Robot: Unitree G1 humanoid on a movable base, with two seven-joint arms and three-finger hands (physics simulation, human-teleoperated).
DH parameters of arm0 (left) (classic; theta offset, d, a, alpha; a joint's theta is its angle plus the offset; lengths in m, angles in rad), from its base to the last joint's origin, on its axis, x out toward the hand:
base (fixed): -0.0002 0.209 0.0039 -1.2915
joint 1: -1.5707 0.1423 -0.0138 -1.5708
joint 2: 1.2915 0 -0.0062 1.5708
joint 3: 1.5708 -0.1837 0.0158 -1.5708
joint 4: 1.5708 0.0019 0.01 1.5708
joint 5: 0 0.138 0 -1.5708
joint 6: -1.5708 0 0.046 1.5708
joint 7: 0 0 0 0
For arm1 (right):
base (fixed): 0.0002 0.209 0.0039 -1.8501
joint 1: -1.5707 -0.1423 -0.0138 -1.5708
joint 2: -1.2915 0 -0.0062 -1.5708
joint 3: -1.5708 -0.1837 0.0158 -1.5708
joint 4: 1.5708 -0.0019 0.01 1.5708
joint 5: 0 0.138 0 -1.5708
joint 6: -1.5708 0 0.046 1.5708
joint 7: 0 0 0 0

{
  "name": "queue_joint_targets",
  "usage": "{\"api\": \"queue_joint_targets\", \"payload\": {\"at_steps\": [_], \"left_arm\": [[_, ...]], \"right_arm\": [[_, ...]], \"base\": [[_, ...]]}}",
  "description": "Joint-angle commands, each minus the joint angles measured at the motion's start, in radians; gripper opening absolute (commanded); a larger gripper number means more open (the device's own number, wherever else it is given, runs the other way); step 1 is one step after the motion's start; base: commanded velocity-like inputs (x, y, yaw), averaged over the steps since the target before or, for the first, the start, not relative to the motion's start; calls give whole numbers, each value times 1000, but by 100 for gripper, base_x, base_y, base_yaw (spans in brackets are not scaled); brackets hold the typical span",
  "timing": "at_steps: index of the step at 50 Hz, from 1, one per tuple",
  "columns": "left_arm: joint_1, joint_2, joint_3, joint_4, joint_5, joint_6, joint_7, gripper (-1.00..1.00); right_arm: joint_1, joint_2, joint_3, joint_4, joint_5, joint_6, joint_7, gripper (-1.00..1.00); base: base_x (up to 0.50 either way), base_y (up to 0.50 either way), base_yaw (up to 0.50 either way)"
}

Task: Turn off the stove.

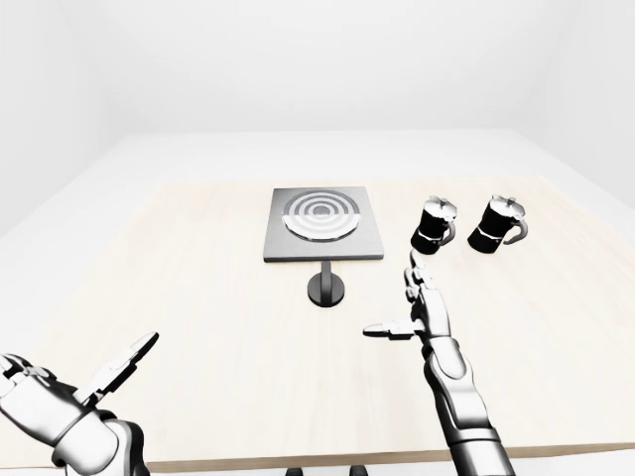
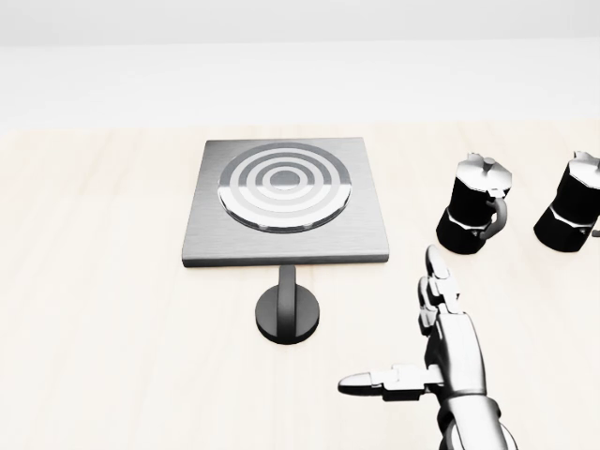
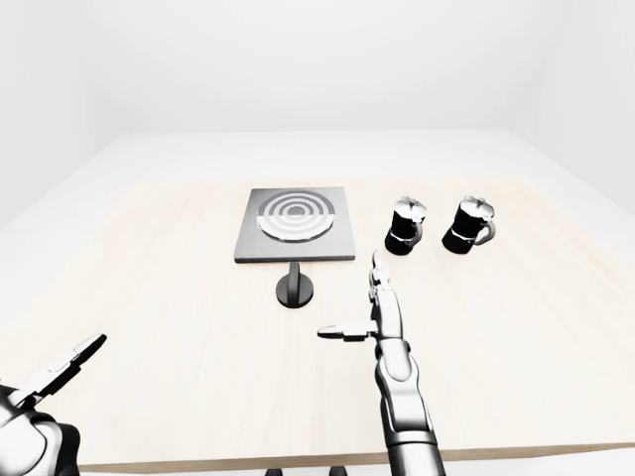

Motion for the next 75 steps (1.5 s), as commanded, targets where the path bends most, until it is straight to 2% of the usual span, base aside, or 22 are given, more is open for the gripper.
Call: {"api": "queue_joint_targets", "payload": {"at_steps": [1,9,10,13,16,29,39,42,44,47,51,56,59,65,75], "left_arm": [[-2,1,2,-14,-19,0,-9,100],[-1,-1,7,-24,-15,0,-13,100],[-4,0,7,-21,-17,0,-13,100],[-6,2,7,-19,-20,4,-12,100],[-6,2,5,-16,-20,0,-11,100],[-5,2,9,-27,-32,13,-11,100],[0,-2,14,-46,-38,23,-18,100],[-2,-3,16,-42,-38,20,-18,100],[-7,-1,14,-25,-36,7,-15,100],[-5,0,13,-27,-39,8,-15,100],[0,-2,16,-49,-41,26,-17,100],[-6,-1,15,-29,-40,10,-16,100],[-3,0,16,-42,-43,21,-16,100],[-5,0,17,-34,-43,14,-17,100],[-1,-2,16,-42,-41,18,-17,100]], "right_arm": [[0,0,-2,-9,3,14,-14,100],[-130,25,44,199,-22,-19,-20,100],[-173,32,50,286,-32,-19,-26,100],[-216,42,58,362,-34,-19,-20,100],[-246,52,68,397,-39,-19,-14,100],[-331,93,90,532,-60,-19,-5,100],[-347,112,104,528,-75,-19,3,100],[-357,118,109,550,-84,-19,5,100],[-363,119,108,564,-86,-19,6,100],[-350,122,114,520,-93,-19,8,100],[-324,123,123,440,-99,-19,10,100],[-300,132,140,385,-112,-19,12,100],[-304,138,144,396,-118,-19,11,100],[-308,141,145,410,-120,-19,15,100],[-326,158,146,520,-119,-19,27,100]], "base": [[0,0,0],[0,0,0],[0,0,0],[0,0,0],[0,0,0],[0,0,0],[0,0,0],[0,0,0],[0,0,0],[0,0,0],[0,0,0],[0,0,0],[0,0,0],[0,0,0],[0,0,0]]}}
